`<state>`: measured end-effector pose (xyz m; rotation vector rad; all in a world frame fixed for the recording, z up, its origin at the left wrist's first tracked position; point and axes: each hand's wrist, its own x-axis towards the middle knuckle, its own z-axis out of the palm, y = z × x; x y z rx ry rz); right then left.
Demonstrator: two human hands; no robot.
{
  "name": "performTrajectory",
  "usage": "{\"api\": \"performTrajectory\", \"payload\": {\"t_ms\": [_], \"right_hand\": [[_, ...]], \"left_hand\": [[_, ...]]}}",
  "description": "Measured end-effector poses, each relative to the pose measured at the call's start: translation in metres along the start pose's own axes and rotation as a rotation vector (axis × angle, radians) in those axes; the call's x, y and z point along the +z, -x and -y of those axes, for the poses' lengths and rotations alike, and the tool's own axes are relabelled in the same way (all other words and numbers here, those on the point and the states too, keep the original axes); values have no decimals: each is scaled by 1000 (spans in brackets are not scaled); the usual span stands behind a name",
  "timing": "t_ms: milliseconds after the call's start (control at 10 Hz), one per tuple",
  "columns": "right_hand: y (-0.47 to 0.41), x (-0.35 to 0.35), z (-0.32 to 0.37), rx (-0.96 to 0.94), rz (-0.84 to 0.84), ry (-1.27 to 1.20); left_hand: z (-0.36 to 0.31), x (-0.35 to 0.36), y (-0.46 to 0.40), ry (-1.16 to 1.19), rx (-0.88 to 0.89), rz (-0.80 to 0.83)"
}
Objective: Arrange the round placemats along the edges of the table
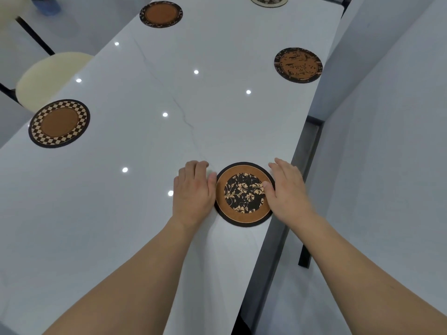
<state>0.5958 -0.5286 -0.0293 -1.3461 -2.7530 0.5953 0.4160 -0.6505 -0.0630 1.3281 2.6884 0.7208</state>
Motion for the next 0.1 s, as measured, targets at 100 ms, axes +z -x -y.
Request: {"api": "performTrajectory", "payload": {"t_ms": [100], "right_hand": [[6,-11,15,29,20,-59]], "left_hand": [[4,-15,-9,-8,68,-1]]}}
